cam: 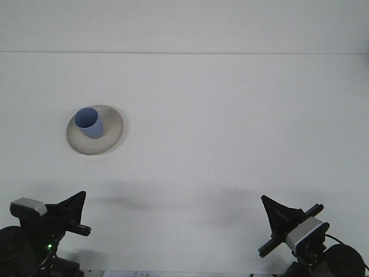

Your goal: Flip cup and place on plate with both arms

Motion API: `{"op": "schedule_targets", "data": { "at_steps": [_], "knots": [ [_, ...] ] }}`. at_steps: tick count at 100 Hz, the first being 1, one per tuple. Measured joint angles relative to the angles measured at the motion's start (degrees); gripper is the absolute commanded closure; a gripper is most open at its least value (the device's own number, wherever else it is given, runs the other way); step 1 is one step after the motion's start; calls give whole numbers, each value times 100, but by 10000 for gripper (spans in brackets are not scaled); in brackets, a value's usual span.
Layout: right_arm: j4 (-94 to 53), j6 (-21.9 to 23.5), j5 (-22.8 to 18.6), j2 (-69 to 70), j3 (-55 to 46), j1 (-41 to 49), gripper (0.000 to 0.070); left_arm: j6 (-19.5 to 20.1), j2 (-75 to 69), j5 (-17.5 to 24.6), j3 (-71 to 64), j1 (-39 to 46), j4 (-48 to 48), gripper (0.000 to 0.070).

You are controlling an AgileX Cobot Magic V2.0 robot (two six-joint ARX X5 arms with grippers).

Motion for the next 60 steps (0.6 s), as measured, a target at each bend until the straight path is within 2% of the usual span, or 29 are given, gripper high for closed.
{"op": "schedule_targets", "data": {
  "at_steps": [10,22,31,40,51,60],
  "knots": [
    [0,0,0,0,0,0,694,111,0,-4,0,20,4,685],
    [0,0,0,0,0,0,694,844,-77,-83,-225,179,511,685],
    [0,0,-2,0,0,0,694,1475,-328,-385,-931,378,1399,685],
    [0,0,0,0,0,0,694,1934,-684,-879,-1906,575,2369,685],
    [0,0,0,0,0,0,694,2199,-1150,-1530,-2999,752,3272,685],
    [0,0,-2,0,0,0,694,2267,-1458,-1700,-3646,846,3757,685]
  ]
}}
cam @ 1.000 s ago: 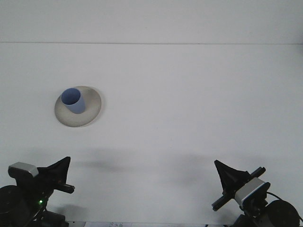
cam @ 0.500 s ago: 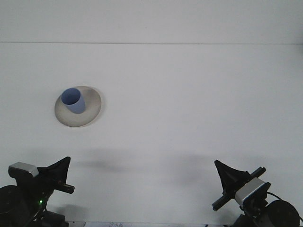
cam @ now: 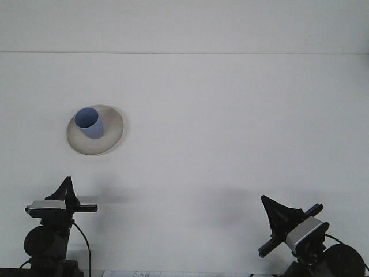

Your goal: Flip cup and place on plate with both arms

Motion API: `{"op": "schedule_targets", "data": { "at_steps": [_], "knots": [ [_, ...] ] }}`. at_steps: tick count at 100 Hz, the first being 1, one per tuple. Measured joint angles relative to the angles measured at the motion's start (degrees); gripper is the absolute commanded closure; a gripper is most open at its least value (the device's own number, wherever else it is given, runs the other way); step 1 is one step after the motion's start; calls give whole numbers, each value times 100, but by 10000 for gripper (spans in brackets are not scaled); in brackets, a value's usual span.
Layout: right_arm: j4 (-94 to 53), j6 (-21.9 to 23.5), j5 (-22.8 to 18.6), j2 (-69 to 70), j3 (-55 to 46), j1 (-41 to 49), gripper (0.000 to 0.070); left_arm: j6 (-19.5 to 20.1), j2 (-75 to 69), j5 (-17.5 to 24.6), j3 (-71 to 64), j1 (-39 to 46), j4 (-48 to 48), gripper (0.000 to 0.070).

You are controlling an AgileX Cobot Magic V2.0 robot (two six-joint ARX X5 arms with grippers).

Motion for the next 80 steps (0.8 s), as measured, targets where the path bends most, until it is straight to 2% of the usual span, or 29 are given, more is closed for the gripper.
{"op": "schedule_targets", "data": {
  "at_steps": [20,80],
  "knots": [
    [0,2,0,0,0,0,694,28,-153,-4,-739,28,317,685],
    [2,2,2,0,0,0,694,-22,-160,0,-741,28,424,685]
  ]
}}
